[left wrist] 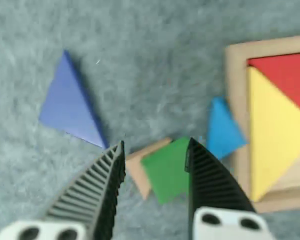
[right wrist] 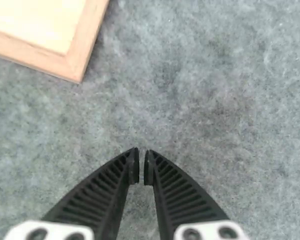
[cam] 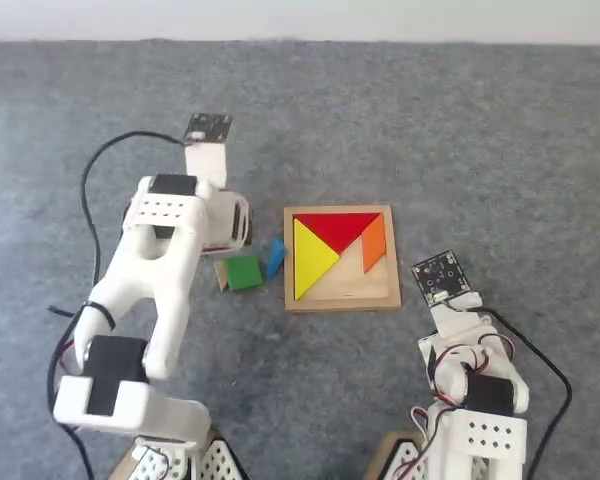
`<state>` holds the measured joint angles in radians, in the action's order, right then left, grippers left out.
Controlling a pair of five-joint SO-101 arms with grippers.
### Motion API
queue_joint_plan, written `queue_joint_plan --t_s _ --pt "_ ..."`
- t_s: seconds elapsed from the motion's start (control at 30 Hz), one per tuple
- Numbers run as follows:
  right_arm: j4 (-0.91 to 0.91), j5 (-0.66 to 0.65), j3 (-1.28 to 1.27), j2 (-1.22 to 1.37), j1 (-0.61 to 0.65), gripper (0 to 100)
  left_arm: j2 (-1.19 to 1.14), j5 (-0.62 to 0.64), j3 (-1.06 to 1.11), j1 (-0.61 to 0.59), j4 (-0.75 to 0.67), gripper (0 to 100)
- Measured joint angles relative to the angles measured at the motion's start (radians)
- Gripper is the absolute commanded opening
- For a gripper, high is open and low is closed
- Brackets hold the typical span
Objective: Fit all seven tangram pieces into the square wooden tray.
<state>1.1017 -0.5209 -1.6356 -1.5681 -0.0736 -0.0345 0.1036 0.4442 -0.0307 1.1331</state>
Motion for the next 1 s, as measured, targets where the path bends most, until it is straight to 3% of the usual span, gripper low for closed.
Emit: queue_joint_plan --t_s 0.43,0.77,1.0 --pt "0.000 0.000 0.000 0.000 0.000 3.7 -0.025 -0.094 0.083 -0.173 -0.058 19" --pt "0.000 0.000 0.000 0.000 0.000 3.7 -0.026 -0.124 0.164 -0.037 -0.061 19" --pt "0.000 0.000 0.000 0.000 0.000 3.7 -0.026 -0.124 0.167 -0.012 -0.061 19"
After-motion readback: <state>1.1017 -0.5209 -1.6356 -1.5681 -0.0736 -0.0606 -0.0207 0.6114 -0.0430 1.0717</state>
